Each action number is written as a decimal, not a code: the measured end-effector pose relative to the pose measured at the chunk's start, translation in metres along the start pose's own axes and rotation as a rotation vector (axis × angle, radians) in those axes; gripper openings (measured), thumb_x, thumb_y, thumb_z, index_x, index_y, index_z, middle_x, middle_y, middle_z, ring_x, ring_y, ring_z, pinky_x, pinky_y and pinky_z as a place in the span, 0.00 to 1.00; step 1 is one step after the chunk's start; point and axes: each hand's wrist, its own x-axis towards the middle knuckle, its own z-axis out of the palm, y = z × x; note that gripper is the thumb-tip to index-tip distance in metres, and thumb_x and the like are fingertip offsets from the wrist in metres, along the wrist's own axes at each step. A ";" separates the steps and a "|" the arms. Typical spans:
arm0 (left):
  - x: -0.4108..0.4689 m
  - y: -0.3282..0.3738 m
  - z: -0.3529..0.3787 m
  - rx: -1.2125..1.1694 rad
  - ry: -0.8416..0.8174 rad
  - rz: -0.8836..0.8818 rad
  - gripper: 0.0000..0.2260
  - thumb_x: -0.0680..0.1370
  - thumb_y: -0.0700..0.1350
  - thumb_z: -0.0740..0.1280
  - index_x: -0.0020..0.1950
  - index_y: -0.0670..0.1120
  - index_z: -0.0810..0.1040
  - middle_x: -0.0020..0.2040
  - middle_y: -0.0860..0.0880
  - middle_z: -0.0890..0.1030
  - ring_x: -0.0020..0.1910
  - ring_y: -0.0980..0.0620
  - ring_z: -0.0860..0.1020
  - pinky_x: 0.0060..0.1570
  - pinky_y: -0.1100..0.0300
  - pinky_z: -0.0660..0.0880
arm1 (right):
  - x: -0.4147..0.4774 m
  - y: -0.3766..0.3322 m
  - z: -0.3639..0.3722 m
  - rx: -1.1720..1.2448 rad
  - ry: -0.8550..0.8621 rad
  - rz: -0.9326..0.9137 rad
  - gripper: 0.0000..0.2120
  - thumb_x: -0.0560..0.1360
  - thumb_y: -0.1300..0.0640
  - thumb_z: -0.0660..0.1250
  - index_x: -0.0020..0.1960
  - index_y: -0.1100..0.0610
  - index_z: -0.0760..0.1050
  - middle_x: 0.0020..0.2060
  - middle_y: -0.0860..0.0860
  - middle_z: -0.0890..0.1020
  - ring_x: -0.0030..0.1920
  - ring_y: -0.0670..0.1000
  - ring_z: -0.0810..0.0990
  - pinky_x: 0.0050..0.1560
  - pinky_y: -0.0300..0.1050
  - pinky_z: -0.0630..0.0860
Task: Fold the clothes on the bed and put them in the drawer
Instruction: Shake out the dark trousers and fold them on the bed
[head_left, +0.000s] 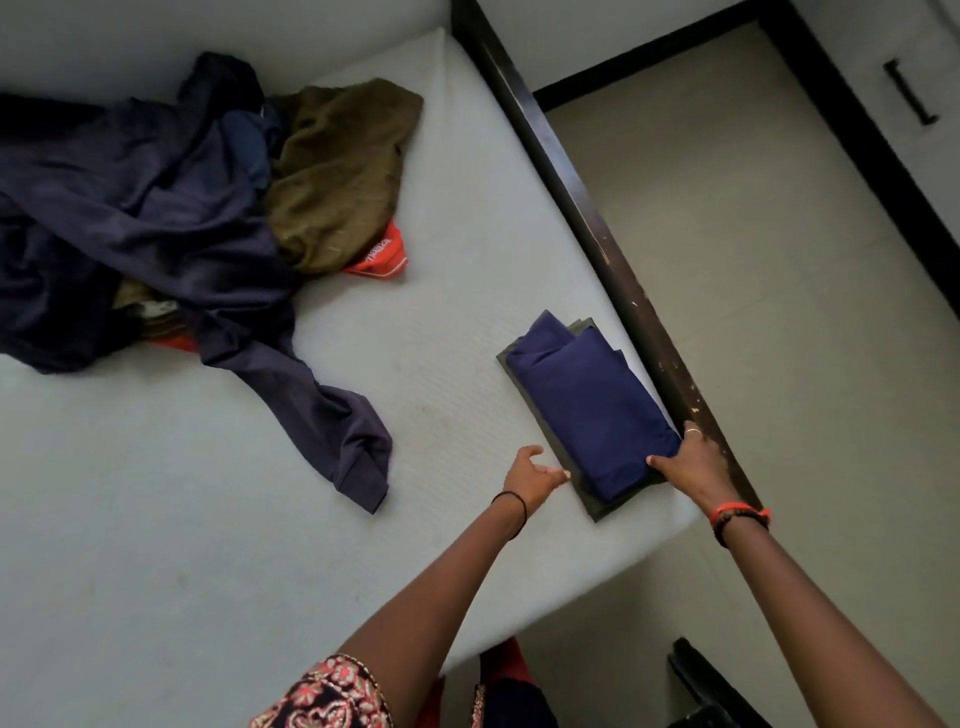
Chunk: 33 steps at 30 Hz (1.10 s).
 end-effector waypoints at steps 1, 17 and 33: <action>-0.003 0.000 -0.008 0.002 -0.018 -0.008 0.24 0.77 0.39 0.67 0.70 0.42 0.63 0.50 0.46 0.77 0.50 0.50 0.75 0.47 0.61 0.73 | -0.005 -0.003 -0.001 -0.055 0.003 0.016 0.35 0.72 0.55 0.72 0.72 0.63 0.59 0.66 0.66 0.68 0.66 0.66 0.68 0.64 0.54 0.67; -0.097 0.066 -0.286 0.594 0.470 0.346 0.10 0.80 0.43 0.62 0.52 0.40 0.80 0.53 0.42 0.82 0.54 0.45 0.78 0.51 0.57 0.71 | -0.079 -0.236 0.021 -0.138 -0.099 -0.522 0.09 0.74 0.59 0.66 0.38 0.58 0.68 0.40 0.56 0.80 0.45 0.58 0.78 0.43 0.48 0.72; -0.049 0.141 -0.469 -0.540 0.874 0.303 0.10 0.78 0.41 0.67 0.58 0.41 0.75 0.39 0.48 0.77 0.20 0.61 0.72 0.18 0.69 0.68 | -0.129 -0.511 0.084 0.027 -0.132 -0.990 0.10 0.77 0.58 0.62 0.55 0.62 0.75 0.51 0.61 0.81 0.55 0.61 0.78 0.55 0.48 0.71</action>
